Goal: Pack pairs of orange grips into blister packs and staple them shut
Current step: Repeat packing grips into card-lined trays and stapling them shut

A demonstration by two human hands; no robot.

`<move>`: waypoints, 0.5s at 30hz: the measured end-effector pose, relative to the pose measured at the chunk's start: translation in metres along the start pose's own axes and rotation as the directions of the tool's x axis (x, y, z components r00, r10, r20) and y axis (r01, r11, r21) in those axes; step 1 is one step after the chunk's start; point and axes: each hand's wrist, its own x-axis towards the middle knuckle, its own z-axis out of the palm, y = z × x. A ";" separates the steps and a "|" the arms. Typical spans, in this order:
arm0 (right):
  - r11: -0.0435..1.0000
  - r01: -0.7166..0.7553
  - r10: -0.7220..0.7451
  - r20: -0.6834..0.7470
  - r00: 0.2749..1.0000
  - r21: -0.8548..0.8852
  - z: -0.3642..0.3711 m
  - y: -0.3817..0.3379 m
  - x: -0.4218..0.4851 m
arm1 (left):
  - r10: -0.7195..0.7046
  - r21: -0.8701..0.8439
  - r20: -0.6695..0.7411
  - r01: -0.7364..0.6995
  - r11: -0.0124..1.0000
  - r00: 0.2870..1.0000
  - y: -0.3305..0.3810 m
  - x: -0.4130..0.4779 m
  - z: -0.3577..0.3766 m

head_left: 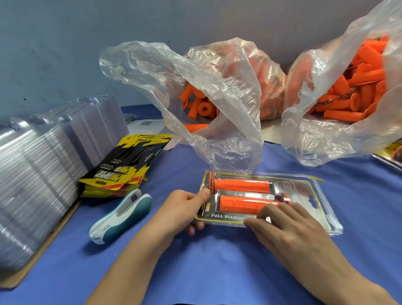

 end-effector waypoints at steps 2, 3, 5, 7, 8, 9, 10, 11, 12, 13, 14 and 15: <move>1.000 0.001 -0.001 0.001 1.000 0.007 0.001 -0.001 0.002 | 0.126 0.331 -0.266 -0.032 0.943 0.956 -0.006 -0.002 -0.020; 1.000 0.002 -0.001 -0.001 1.000 0.010 0.002 -0.001 0.003 | 0.199 0.476 -0.374 0.003 0.880 0.906 -0.012 -0.005 -0.032; 1.000 0.004 -0.004 -0.002 1.000 0.008 0.003 -0.001 0.004 | 0.252 0.652 -0.449 0.121 0.749 0.857 -0.027 -0.014 -0.053; 1.000 0.004 -0.004 0.001 1.000 0.002 0.005 -0.001 0.003 | 0.181 0.730 -0.425 0.217 0.648 0.887 -0.040 -0.020 -0.066; 1.000 -0.001 0.001 0.002 1.000 0.005 0.005 -0.001 0.003 | 0.146 0.755 -0.408 0.244 0.609 0.901 -0.046 -0.021 -0.069; 1.000 -0.005 0.005 0.000 1.000 0.011 0.005 -0.001 0.002 | 0.130 0.774 -0.401 0.259 0.578 0.907 -0.050 -0.020 -0.072; 1.000 -0.010 0.010 -0.003 1.000 0.018 0.005 0.000 0.002 | 0.119 0.779 -0.405 0.274 0.563 0.907 -0.052 -0.020 -0.075; 1.000 -0.015 0.015 -0.007 1.000 0.027 0.004 0.000 0.002 | 0.100 0.773 -0.413 0.291 0.563 0.905 -0.052 -0.021 -0.078; 0.999 -0.021 0.022 -0.009 1.000 0.040 0.003 0.000 0.002 | 0.074 0.769 -0.411 0.302 0.563 0.909 -0.051 -0.022 -0.081; 0.998 -0.029 0.030 -0.011 0.999 0.060 0.002 -0.001 0.002 | 0.058 0.771 -0.396 0.298 0.563 0.916 -0.050 -0.024 -0.082; 0.996 -0.039 0.041 -0.019 0.999 0.086 0.001 -0.001 0.002 | 0.054 0.768 -0.378 0.281 0.575 0.924 -0.049 -0.026 -0.083; 0.992 -0.050 0.054 -0.031 0.998 0.115 0.000 -0.001 0.003 | 0.061 0.743 -0.360 0.246 0.623 0.931 -0.046 -0.030 -0.082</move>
